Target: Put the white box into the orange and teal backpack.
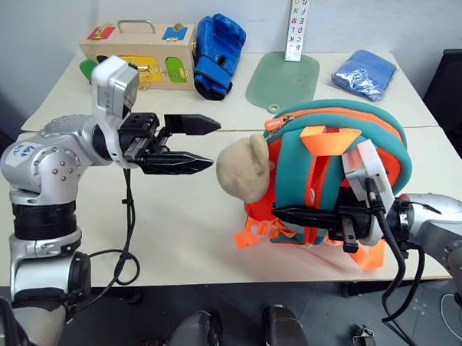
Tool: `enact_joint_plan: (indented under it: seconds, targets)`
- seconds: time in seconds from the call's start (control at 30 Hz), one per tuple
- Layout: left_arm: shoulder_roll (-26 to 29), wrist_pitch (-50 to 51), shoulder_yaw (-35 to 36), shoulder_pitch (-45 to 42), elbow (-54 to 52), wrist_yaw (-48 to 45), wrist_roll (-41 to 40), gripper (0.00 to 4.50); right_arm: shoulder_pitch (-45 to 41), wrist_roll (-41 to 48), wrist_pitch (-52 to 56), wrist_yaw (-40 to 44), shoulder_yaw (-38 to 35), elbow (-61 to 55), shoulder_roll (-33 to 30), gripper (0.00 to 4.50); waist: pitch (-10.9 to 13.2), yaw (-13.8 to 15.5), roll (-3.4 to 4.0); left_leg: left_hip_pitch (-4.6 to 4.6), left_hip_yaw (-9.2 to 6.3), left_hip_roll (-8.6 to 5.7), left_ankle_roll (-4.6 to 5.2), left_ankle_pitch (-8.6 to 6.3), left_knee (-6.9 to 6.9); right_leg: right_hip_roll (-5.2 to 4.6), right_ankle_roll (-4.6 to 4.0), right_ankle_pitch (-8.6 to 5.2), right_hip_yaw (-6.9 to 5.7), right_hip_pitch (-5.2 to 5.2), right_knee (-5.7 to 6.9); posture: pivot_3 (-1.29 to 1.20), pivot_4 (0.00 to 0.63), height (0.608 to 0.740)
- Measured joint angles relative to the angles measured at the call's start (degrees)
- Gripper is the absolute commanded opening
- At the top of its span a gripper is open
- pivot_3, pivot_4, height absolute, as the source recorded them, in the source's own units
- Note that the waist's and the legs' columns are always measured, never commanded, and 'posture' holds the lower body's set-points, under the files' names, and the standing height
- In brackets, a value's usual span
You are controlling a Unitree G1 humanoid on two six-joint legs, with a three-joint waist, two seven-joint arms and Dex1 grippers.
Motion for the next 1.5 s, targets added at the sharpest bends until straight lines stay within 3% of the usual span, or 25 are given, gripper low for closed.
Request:
enact_joint_plan:
  seconds: [0.1,0.27,0.37,0.47,0.7,0.8,1.07,1.23,1.33,1.5]
  targets:
    - [-1.6,-0.9,-3.1,0.9,-2.6,3.4,0.7,4.46,-0.3,0.0,0.0,0.0,0.4,0.0,0.0,0.00,0.0,0.4,0.00,0.06,0.02,0.01,-0.02,0.01,-0.01,0.03,0.00,0.00,0.01,0.02,0.01,0.00,0.150,0.740]
    - [-1.7,-10.3,-13.0,1.5,0.7,7.1,11.4,4.46,-1.4,0.2,0.0,-0.4,1.3,0.2,0.0,0.00,0.0,0.4,0.01,0.09,0.07,0.01,0.00,0.00,-0.05,0.07,-0.01,0.00,0.04,0.00,0.01,0.00,0.150,0.740]
    - [-2.8,-12.6,-13.7,1.4,3.2,8.5,13.1,4.46,-1.8,0.6,0.0,-1.0,1.3,0.3,0.2,0.00,0.0,0.5,0.00,0.07,0.06,0.03,0.02,-0.01,-0.05,0.06,-0.01,0.00,0.04,-0.01,0.00,0.00,0.150,0.740]
    - [-3.3,-12.4,-13.2,1.4,3.3,8.5,12.3,3.84,-1.7,0.8,0.0,-1.7,1.3,0.3,0.8,0.00,0.0,0.4,0.01,0.05,0.06,0.02,0.01,-0.01,-0.04,0.05,-0.01,0.00,0.04,-0.01,-0.01,0.00,0.150,0.740]
    - [-2.1,-9.0,-11.1,1.4,3.3,7.7,9.0,1.90,-0.7,0.9,-0.1,-2.3,1.3,0.3,0.8,0.00,0.0,0.4,0.01,0.06,0.06,0.02,0.01,-0.01,-0.04,0.05,-0.01,0.00,0.04,-0.01,0.00,0.00,0.150,0.740]
    - [-0.9,-9.6,-11.1,1.4,3.6,7.2,9.1,1.43,0.6,1.0,-0.2,-2.2,0.6,0.3,0.8,0.00,0.0,0.4,0.01,0.06,0.06,0.02,0.01,-0.01,-0.04,0.05,-0.01,0.00,0.03,-0.01,0.00,0.00,0.150,0.740]
    - [6.7,-14.3,-9.0,-3.1,14.2,3.8,11.7,1.35,7.5,-1.7,-2.3,-0.3,-3.4,0.1,0.3,0.00,0.0,0.2,0.02,0.08,0.12,0.03,0.04,-0.04,-0.11,0.08,-0.03,-0.01,0.03,-0.05,-0.01,0.00,0.150,0.740]
    - [12.7,-22.6,-12.7,6.1,13.3,-3.8,16.1,1.35,9.9,-3.6,-3.7,-0.7,-3.2,0.1,0.8,0.00,0.0,0.0,0.07,0.12,0.16,0.05,-0.03,-0.01,-0.11,0.08,-0.07,-0.04,0.08,-0.06,0.02,0.00,0.150,0.740]
    - [11.5,-24.7,-16.9,11.6,11.3,-3.4,19.7,1.35,10.8,-4.0,-3.7,-0.9,-3.2,0.1,0.9,0.00,0.0,0.5,0.07,0.07,0.14,0.03,0.20,-0.14,-0.05,0.03,-0.06,-0.03,0.10,-0.04,0.00,0.00,0.150,0.740]
    - [1.9,-31.4,-26.8,13.9,10.2,3.9,30.2,1.35,10.6,-4.5,-4.4,-2.3,-3.2,0.0,1.7,0.00,0.0,1.6,0.07,0.03,0.05,-0.04,0.39,-0.25,0.01,0.00,-0.01,0.00,0.16,0.03,-0.09,0.00,0.150,0.740]
